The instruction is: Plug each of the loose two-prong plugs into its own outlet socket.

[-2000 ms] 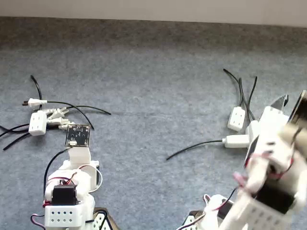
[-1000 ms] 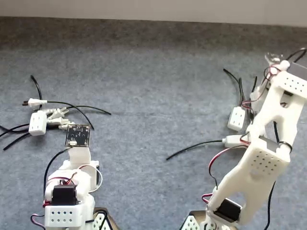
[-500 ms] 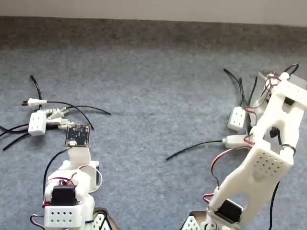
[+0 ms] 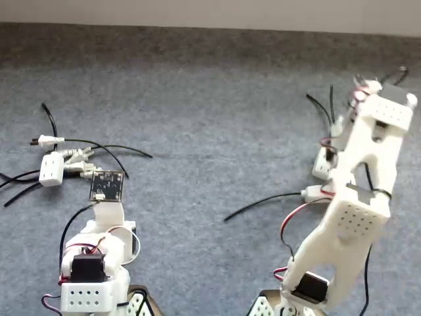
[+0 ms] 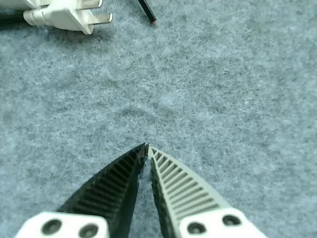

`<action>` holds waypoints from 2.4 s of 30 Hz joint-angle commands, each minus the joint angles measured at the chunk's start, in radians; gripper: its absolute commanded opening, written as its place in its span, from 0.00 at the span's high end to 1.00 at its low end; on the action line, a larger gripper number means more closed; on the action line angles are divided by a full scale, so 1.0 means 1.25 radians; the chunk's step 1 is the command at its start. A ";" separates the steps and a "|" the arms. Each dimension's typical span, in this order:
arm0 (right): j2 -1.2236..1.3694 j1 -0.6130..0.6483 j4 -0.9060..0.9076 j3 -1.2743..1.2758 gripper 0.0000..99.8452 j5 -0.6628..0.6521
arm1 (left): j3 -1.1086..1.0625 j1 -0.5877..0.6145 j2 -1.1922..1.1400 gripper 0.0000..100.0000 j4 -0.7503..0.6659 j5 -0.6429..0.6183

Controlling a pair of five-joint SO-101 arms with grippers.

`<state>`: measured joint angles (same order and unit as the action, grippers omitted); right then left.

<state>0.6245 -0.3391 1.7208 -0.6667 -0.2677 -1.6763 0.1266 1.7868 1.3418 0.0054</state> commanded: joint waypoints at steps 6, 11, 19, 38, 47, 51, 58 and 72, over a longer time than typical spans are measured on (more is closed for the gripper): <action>-0.024 0.344 0.012 -0.249 0.94 0.371 | -0.015 -0.002 -0.001 0.99 -0.010 -0.001; 0.020 0.482 -0.069 -0.247 0.93 0.519 | -0.015 -0.002 -0.001 0.99 -0.010 -0.001; 0.263 0.472 -0.166 -0.256 0.92 0.749 | -0.015 -0.002 -0.001 0.99 -0.010 -0.001; 0.294 0.460 0.037 -0.447 0.69 0.827 | -0.015 -0.002 -0.001 0.99 -0.010 -0.001; 0.279 0.290 0.035 -0.695 0.69 0.794 | -0.015 -0.002 -0.001 0.99 -0.010 -0.001; 0.187 0.208 0.035 -0.686 0.69 0.657 | -0.015 -0.002 -0.001 0.99 -0.010 -0.001; -0.006 0.175 0.035 -0.670 0.69 0.473 | -0.015 -0.002 -0.001 0.99 -0.010 -0.001; -0.548 0.179 0.036 -0.586 0.69 0.384 | -0.015 -0.002 -0.001 0.99 -0.010 -0.001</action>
<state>0.1811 -0.1074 1.7254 -1.4768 0.2279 -1.6763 0.1266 1.7868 1.3418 0.0054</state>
